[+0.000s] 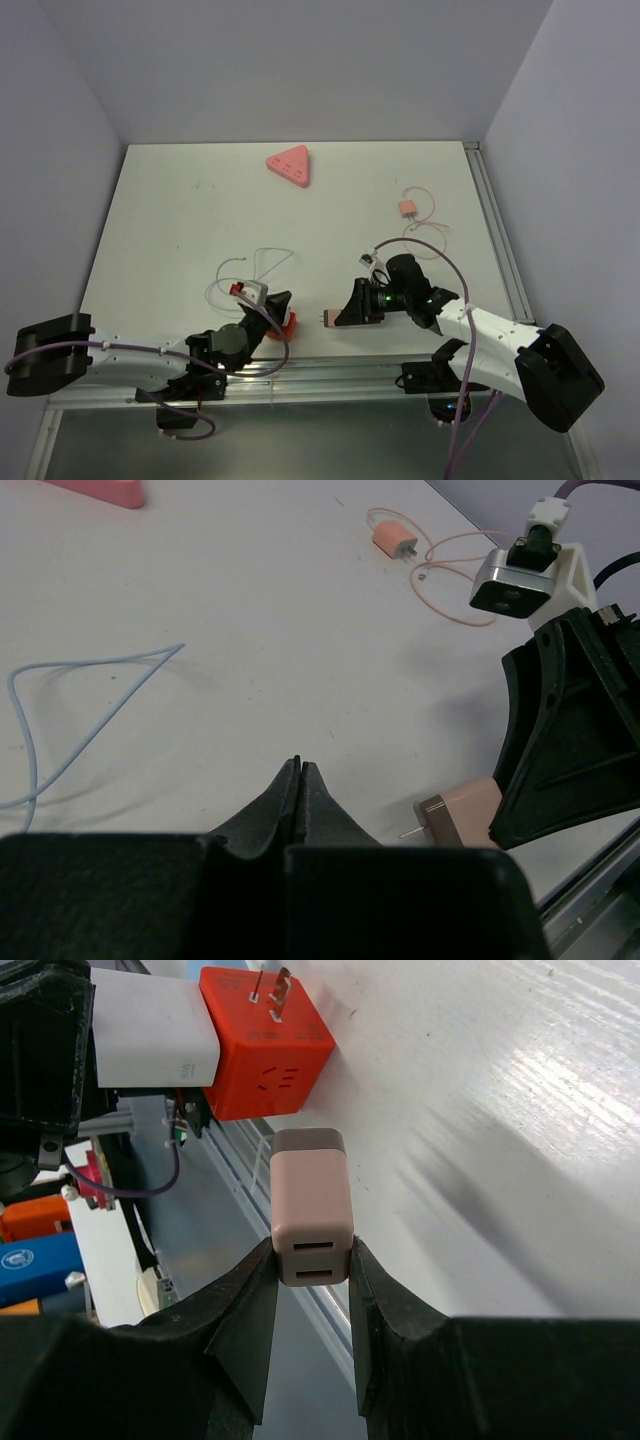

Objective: Insert the plug

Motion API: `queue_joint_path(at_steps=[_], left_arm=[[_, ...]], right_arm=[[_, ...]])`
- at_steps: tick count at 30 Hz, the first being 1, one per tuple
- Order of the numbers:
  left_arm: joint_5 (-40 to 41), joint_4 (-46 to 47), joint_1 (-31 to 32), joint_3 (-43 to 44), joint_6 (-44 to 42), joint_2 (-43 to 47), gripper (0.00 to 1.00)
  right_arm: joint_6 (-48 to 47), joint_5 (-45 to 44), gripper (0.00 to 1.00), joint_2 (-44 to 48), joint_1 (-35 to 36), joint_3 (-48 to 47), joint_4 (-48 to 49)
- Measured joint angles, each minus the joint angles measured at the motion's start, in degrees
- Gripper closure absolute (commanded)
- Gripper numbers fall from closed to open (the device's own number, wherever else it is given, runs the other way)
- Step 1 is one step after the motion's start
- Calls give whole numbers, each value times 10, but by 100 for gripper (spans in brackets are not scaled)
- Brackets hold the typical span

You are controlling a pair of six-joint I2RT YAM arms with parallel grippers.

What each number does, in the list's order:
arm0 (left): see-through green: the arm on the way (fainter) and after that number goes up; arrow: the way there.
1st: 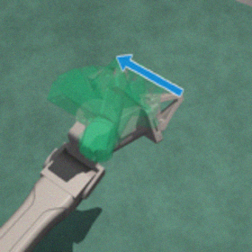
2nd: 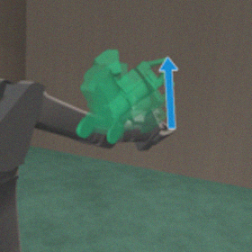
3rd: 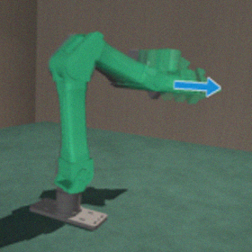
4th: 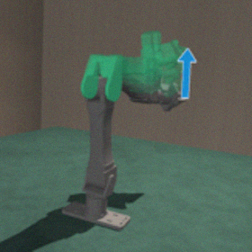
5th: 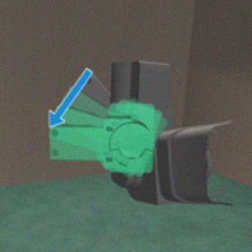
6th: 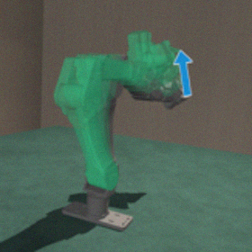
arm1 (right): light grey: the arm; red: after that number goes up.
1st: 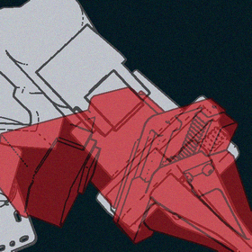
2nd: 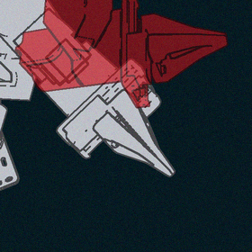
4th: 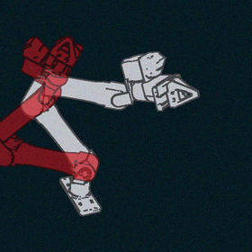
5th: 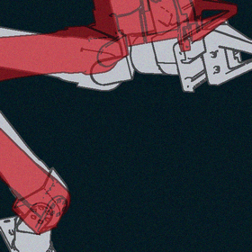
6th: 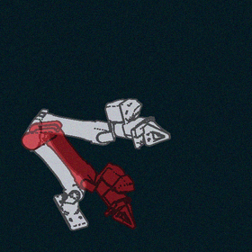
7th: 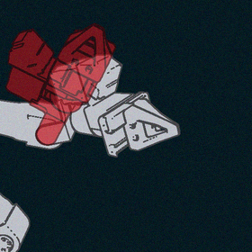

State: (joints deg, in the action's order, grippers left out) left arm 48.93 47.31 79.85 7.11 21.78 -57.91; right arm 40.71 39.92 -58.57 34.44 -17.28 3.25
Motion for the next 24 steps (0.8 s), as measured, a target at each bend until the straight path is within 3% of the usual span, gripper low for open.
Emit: queue_joint_path(at_steps=[3, 8, 12, 19, 24], left_arm=[[4, -22, 6, -1, 6, 23, 95], [19, -126, 8, 5, 26, 141, 54], [46, -276, 8, 82, 95, 200, 1], [63, -658, -11, 327, 379, 121, 1], [42, -762, 19, 323, 454, 68, 5]], right_arm=[[6, -3, 100, -2, 11, -1, 3], [14, -7, 100, -2, 23, -1, 11], [18, -11, 100, -9, 25, -1, 19], [18, -16, 100, -9, 29, -4, 19], [16, -16, 100, -9, 29, -5, 19]])
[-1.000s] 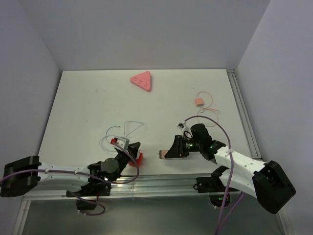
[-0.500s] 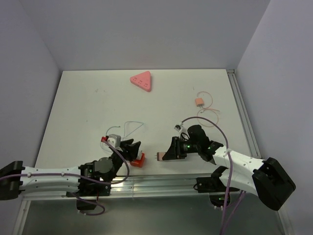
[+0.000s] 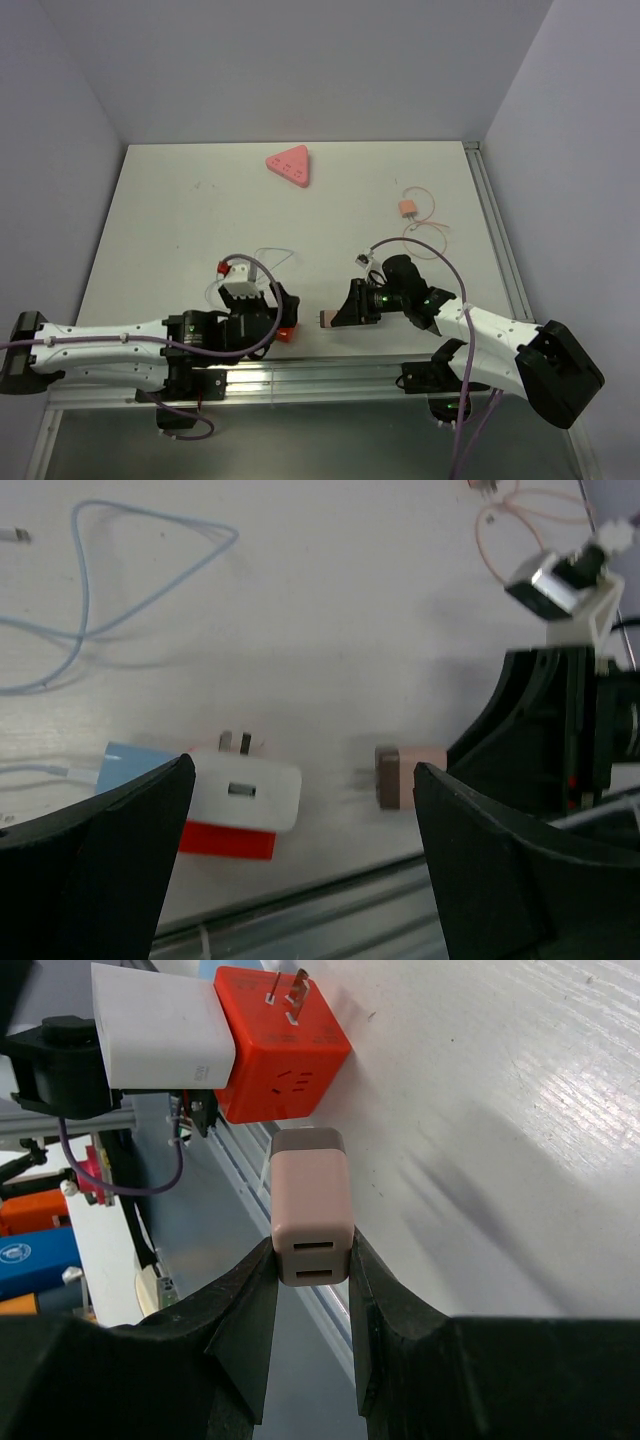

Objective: Insert the plug

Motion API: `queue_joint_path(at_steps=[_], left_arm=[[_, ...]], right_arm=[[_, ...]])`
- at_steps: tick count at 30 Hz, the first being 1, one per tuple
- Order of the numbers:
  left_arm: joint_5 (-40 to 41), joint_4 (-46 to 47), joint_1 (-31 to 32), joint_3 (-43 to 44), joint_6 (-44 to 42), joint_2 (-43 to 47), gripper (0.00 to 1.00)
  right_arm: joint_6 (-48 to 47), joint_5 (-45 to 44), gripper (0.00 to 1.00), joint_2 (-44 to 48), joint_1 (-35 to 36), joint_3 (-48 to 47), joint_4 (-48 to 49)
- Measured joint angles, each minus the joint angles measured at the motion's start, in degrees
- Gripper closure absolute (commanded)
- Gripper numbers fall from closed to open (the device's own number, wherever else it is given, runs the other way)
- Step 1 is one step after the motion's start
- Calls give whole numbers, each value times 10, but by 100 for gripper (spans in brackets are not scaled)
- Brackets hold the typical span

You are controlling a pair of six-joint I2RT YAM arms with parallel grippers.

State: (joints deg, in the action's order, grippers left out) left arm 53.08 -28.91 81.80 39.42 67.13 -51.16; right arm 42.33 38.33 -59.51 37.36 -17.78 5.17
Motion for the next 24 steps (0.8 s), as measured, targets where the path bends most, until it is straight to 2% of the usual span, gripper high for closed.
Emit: queue_joint_path(at_steps=[5, 10, 15, 21, 24], left_arm=[[13, -38, 95, -43, 24, 78, 0], [38, -58, 106, -46, 56, 136, 0], [41, -92, 121, -57, 116, 73, 3], [68, -180, 214, -50, 229, -63, 12], [66, -219, 234, -38, 283, -103, 9]], right_arm=[[-2, 0, 100, 0, 0, 0, 0], [-3, -3, 100, 5, 0, 0, -2], [-3, -7, 100, 15, 0, 0, -4], [-3, -9, 100, 16, 0, 2, -4], [-2, -10, 100, 21, 0, 2, -4]])
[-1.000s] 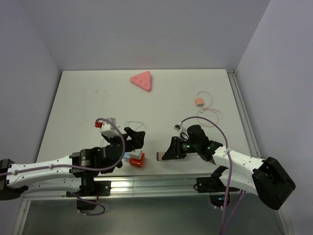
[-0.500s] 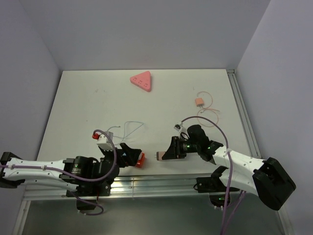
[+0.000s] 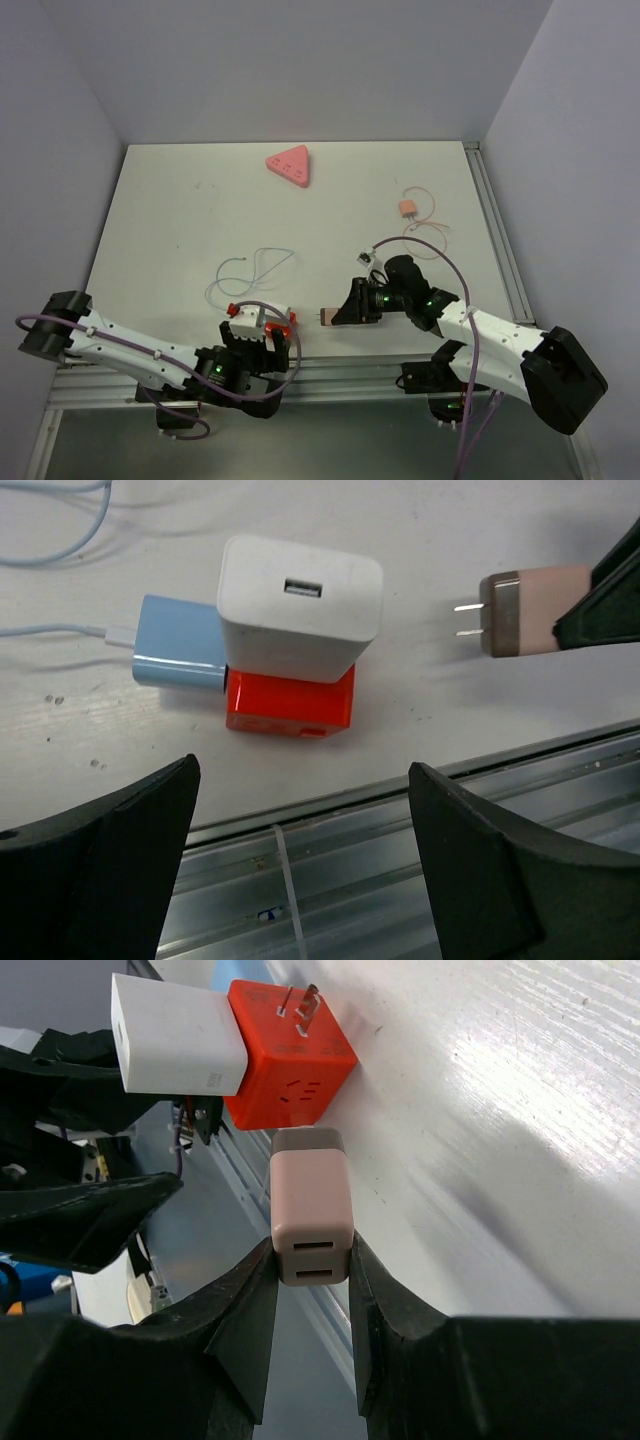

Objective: Insert the plug

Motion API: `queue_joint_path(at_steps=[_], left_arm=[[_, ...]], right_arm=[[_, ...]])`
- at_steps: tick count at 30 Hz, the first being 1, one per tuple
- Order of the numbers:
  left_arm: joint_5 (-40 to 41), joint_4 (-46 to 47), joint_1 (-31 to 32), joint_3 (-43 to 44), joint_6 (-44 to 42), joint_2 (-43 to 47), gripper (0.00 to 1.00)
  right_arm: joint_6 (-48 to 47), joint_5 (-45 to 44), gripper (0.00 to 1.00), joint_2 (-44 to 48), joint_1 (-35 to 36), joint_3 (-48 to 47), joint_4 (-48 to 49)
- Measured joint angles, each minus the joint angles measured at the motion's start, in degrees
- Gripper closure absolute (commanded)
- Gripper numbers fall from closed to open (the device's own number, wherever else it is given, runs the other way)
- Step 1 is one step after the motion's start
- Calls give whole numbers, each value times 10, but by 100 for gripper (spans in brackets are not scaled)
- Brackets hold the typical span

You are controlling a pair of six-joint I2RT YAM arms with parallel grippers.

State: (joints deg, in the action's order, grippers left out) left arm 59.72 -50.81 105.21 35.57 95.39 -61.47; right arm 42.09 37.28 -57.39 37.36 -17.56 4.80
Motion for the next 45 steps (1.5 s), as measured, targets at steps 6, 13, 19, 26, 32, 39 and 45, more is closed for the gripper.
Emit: queue_joint_path(at_steps=[6, 13, 19, 26, 32, 39, 45], left_arm=[[-10, 27, 3, -44, 44, 6, 3], [-16, 149, -36, -118, -56, 125, 1], [-34, 253, -92, -121, -168, 99, 1], [-45, 267, -116, -106, -196, 37, 1], [-47, 292, -118, -105, -205, 13, 3], [-46, 296, -120, -104, -208, -16, 9], [-47, 295, -125, -94, -206, -52, 16]], right_arm=[[1, -2, 100, 8, 0, 1, 4], [5, -2, 100, 15, 0, 9, 7], [9, -4, 100, 17, 4, 11, 9], [11, -5, 100, 18, 5, 12, 12], [11, -6, 100, 19, 7, 12, 12], [12, -7, 100, 20, 7, 12, 12], [16, -7, 100, 20, 8, 12, 12]])
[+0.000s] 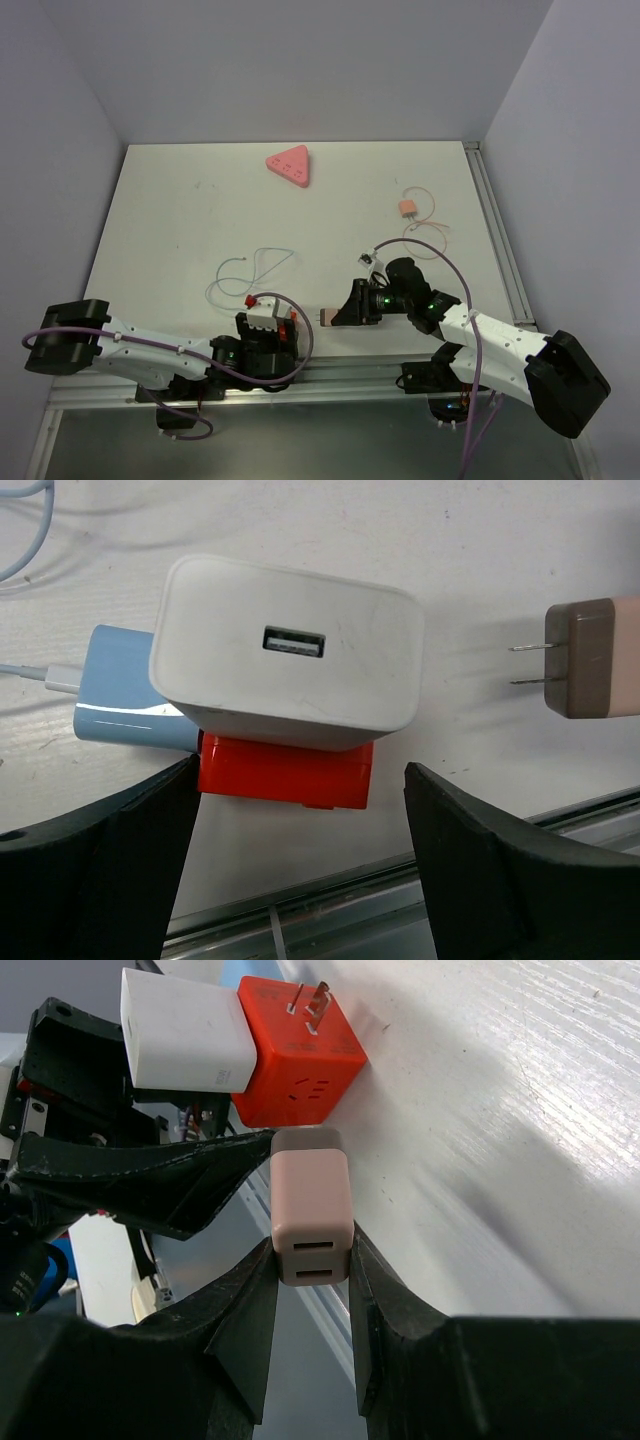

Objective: Insert the plug

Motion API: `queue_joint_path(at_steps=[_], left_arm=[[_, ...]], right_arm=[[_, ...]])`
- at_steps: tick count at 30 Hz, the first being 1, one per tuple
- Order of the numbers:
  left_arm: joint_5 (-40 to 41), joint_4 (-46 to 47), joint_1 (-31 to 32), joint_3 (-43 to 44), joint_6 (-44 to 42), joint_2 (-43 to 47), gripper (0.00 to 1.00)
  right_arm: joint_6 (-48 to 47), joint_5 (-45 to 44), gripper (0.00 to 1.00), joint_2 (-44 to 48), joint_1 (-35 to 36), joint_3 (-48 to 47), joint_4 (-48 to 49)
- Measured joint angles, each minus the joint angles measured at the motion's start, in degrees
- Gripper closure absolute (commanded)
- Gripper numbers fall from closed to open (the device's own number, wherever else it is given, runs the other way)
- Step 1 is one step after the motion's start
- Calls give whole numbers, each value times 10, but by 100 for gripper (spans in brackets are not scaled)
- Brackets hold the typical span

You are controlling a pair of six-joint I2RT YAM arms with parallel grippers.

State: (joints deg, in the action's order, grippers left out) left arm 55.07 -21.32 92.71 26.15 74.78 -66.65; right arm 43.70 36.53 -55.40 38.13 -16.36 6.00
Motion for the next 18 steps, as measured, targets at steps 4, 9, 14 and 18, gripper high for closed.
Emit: queue_joint_path(at_steps=[4, 9, 14, 18], left_arm=[[-1, -3, -1, 2, 1, -5, 30], [-8, 3, -3, 2, 0, 6, 64], [-18, 23, -10, -15, -2, 28, 89], [-21, 39, -18, -25, -6, 40, 100]], right_arm=[[2, -2, 100, 0, 4, 0, 0], [8, -10, 100, 0, 14, 0, 2], [32, -23, 100, -5, 36, 0, 20], [50, -32, 100, -18, 52, 0, 32]])
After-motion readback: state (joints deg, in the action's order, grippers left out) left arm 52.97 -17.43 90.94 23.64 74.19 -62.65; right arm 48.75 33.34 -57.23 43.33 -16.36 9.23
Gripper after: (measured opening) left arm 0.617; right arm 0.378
